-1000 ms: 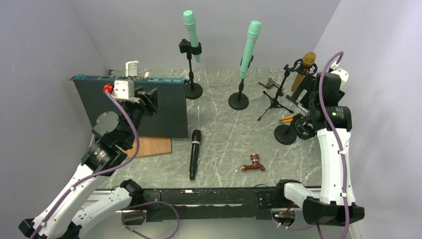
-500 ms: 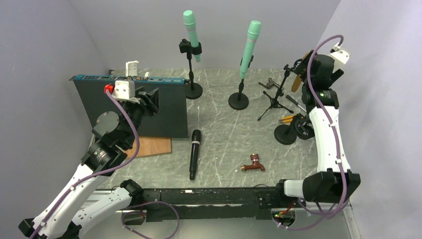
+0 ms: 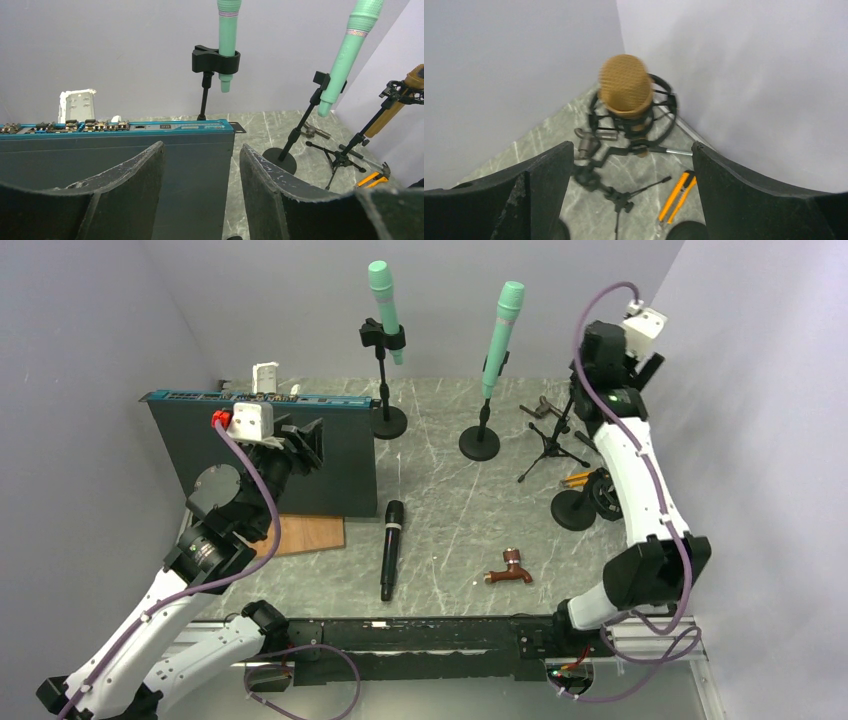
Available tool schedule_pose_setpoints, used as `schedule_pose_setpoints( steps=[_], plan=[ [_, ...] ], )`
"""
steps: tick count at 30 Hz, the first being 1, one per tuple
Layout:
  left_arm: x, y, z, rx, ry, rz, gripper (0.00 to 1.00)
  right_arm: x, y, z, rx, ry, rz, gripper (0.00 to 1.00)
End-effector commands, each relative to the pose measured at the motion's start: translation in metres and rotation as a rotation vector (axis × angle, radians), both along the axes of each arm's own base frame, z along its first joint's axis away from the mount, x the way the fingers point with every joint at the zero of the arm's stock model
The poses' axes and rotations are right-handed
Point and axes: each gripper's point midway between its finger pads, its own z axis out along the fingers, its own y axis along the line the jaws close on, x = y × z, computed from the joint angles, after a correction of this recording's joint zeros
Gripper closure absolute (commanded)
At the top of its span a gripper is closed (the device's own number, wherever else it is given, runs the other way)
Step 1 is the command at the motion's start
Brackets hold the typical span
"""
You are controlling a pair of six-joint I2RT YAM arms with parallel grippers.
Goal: Remove the microphone from the stand
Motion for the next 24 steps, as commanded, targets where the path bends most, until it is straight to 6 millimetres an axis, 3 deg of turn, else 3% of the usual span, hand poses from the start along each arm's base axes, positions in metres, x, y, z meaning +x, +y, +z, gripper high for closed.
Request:
schedule_pose_setpoints(
  steps=[1, 7, 15, 24],
  plan=[
    [0.001, -0.005, 0.006, -0.015, -0.025, -0.016, 0.39, 0.014, 0.012, 0.004, -0.061, 0.030, -0.135, 0.10],
    [0.000, -0.003, 0.007, -0.014, -0.031, -0.009, 0.39, 0.032, 0.006, -0.006, -0.071, 0.078, -0.246, 0.11],
    [-0.001, -0.001, 0.007, -0.010, -0.036, 0.007, 0.38, 0.033, -0.011, -0.004, -0.117, 0.067, -0.321, 0.13],
    [-0.004, -0.003, 0.010, -0.008, -0.044, -0.005, 0.39, 0.047, -0.026, -0.004, -0.137, 0.053, -0.332, 0.23]
  ],
)
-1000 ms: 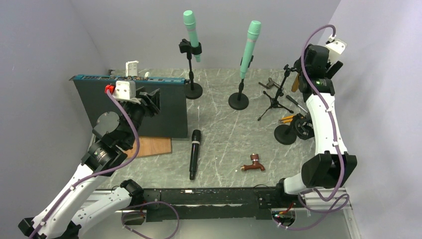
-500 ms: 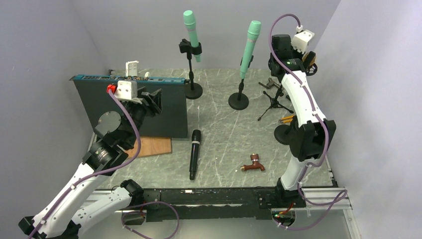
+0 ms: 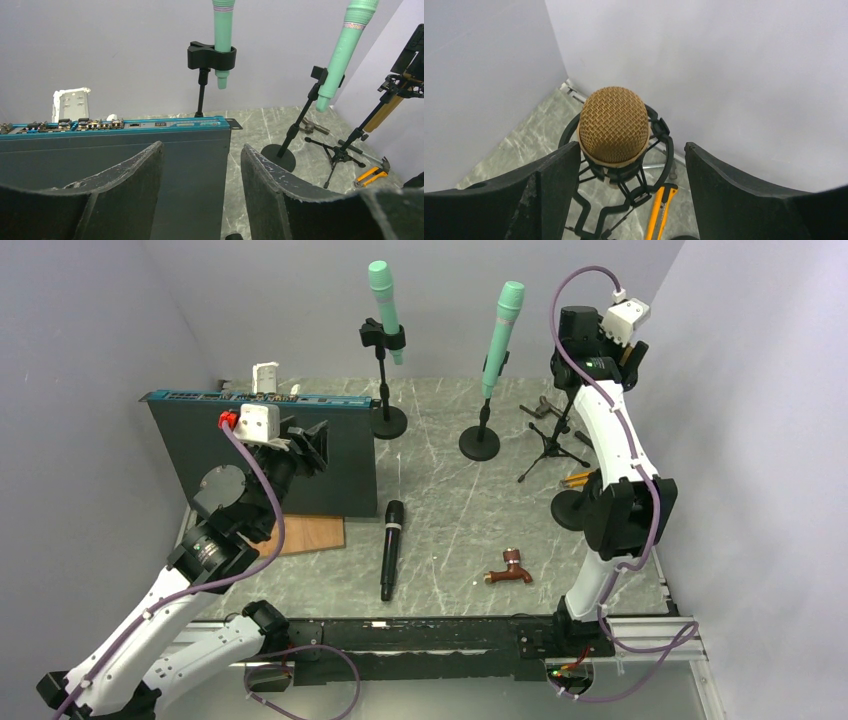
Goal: Remove the microphone from the stand
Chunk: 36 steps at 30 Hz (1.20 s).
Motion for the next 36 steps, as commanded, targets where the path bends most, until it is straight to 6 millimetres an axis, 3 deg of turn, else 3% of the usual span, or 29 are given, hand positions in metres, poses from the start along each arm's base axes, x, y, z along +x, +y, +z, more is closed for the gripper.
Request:
schedule_pose_setpoints(
  steps=[1, 4, 7, 12, 19, 26, 36],
  plan=[
    [-0.003, 0.003, 0.014, -0.023, -0.048, 0.007, 0.39, 0.004, -0.010, 0.020, -0.024, -0.060, -0.032, 0.24],
    [-0.002, 0.005, 0.011, -0.017, -0.041, 0.021, 0.38, 0.009, -0.012, 0.015, -0.017, -0.046, -0.025, 0.29],
    [-0.003, 0.003, 0.013, -0.017, -0.046, 0.012, 0.39, 0.010, -0.013, 0.014, -0.017, -0.041, -0.027, 0.45],
    [-0.002, 0.002, 0.012, -0.012, -0.043, 0.013, 0.39, 0.008, -0.015, 0.034, -0.049, -0.058, -0.014, 0.66],
    [-0.002, 0.000, 0.011, -0.012, -0.039, 0.006, 0.39, -0.003, -0.009, 0.089, -0.137, -0.117, 0.011, 0.81],
    [-0.001, -0.001, 0.009, -0.012, -0.031, 0.003, 0.40, -0.038, 0.010, 0.164, -0.301, -0.203, -0.003, 1.00],
    [-0.001, -0.004, 0.009, -0.014, -0.025, -0.012, 0.41, -0.081, 0.048, 0.240, -0.375, -0.386, 0.111, 1.00]
  ],
)
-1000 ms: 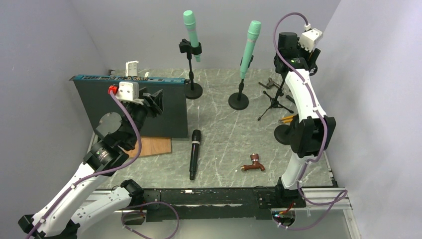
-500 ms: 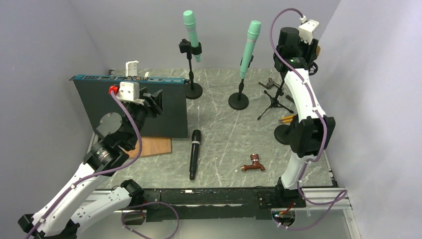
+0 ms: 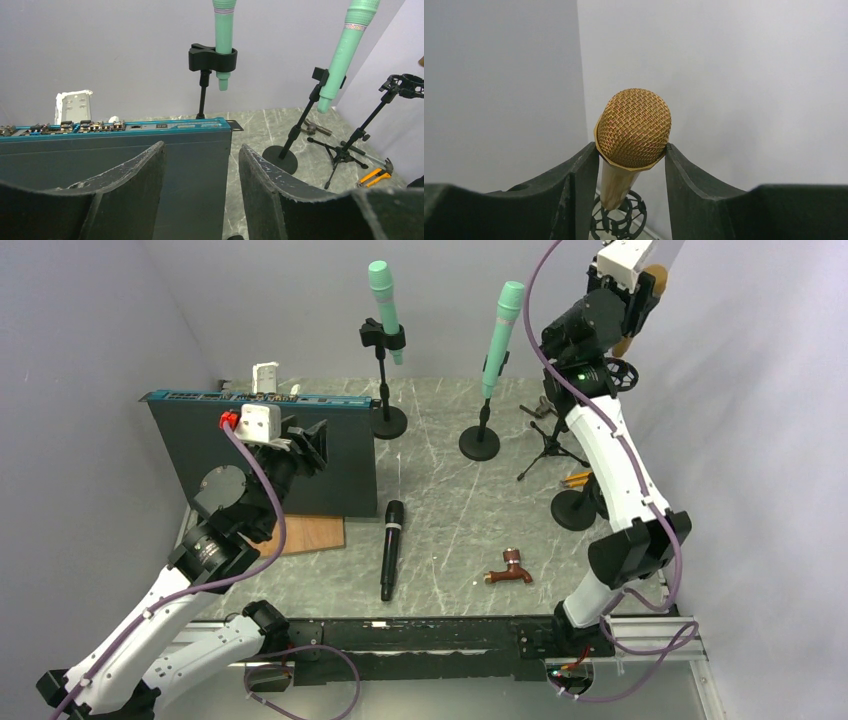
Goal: Remove the microphone from the stand
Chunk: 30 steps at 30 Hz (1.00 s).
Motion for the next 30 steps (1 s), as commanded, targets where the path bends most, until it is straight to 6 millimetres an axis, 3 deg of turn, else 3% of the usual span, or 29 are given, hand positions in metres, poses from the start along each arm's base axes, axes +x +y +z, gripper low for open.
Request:
schedule_pose_setpoints(
  steps=[1, 4, 8, 11, 19, 25, 26, 28, 30],
  plan=[
    [-0.002, -0.005, 0.007, -0.022, -0.018, -0.025, 0.41, -0.042, 0.004, 0.053, -0.022, -0.152, 0.052, 1.00],
    [-0.002, -0.004, 0.008, -0.027, -0.018, -0.024, 0.41, -0.056, 0.010, 0.059, 0.004, -0.176, 0.103, 1.00],
    [-0.003, -0.005, 0.008, -0.028, -0.017, -0.029, 0.41, -0.080, 0.020, 0.051, 0.093, -0.166, 0.193, 1.00],
    [-0.001, -0.007, 0.007, -0.025, -0.013, -0.031, 0.41, -0.090, 0.036, 0.023, 0.196, -0.118, 0.343, 1.00],
    [0.003, -0.010, 0.000, -0.009, 0.003, -0.030, 0.41, -0.116, 0.110, -0.101, 0.470, 0.200, 0.806, 1.00],
    [0.008, -0.018, -0.006, 0.004, 0.025, -0.047, 0.42, -0.149, 0.195, -0.209, 0.756, 0.594, 1.149, 1.00],
    [0.009, -0.019, -0.007, 0.010, 0.031, -0.049, 0.42, -0.158, 0.212, -0.236, 0.833, 0.656, 1.208, 1.00],
    [0.011, -0.022, -0.009, 0.021, 0.043, -0.054, 0.43, -0.175, 0.249, -0.257, 0.941, 0.675, 1.372, 1.00],
    [0.012, -0.025, -0.011, 0.020, 0.052, -0.061, 0.43, -0.186, 0.268, -0.280, 1.013, 0.684, 1.399, 1.00]
  ],
)
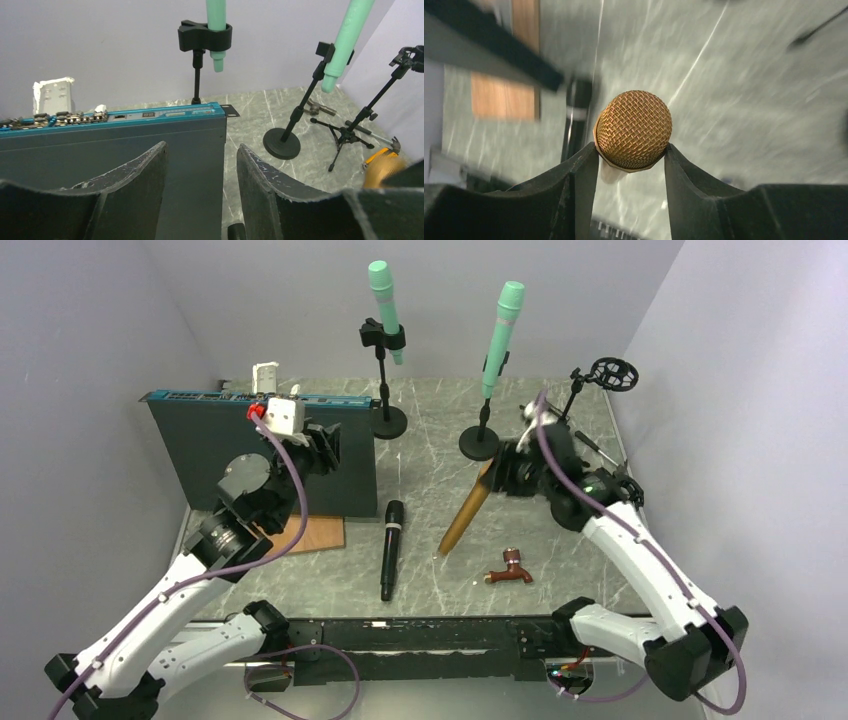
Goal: Remove the microphone from the stand
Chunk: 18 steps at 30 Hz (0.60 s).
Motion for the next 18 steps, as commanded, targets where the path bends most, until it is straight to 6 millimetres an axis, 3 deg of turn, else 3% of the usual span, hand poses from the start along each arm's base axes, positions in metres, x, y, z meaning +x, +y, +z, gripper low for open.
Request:
schedule_pose_setpoints(
  steps=[1, 3, 6, 9, 14, 18],
  plan=[
    [0.000, -0.011, 0.009, -0.034, 0.003, -0.042, 0.43, -0.050, 0.080, -0.029, 0.309, 0.156, 0.247, 1.00],
    [-0.001, -0.015, 0.013, -0.086, 0.034, -0.058, 0.40, -0.059, 0.102, -0.046, 0.338, 0.202, 0.295, 1.00],
    [-0.011, -0.039, 0.038, -0.154, 0.030, -0.194, 0.40, -0.067, 0.132, -0.066, 0.345, 0.243, 0.348, 1.00],
    [-0.012, -0.055, 0.063, -0.167, 0.000, -0.270, 0.41, -0.062, 0.145, -0.088, 0.308, 0.297, 0.368, 1.00],
    [0.002, -0.068, 0.060, -0.077, 0.008, -0.278, 0.40, -0.046, 0.165, -0.110, 0.263, 0.352, 0.415, 1.00],
    [0.000, -0.071, 0.051, 0.023, -0.025, -0.314, 0.43, -0.039, 0.170, -0.136, 0.233, 0.393, 0.410, 1.00]
  ],
)
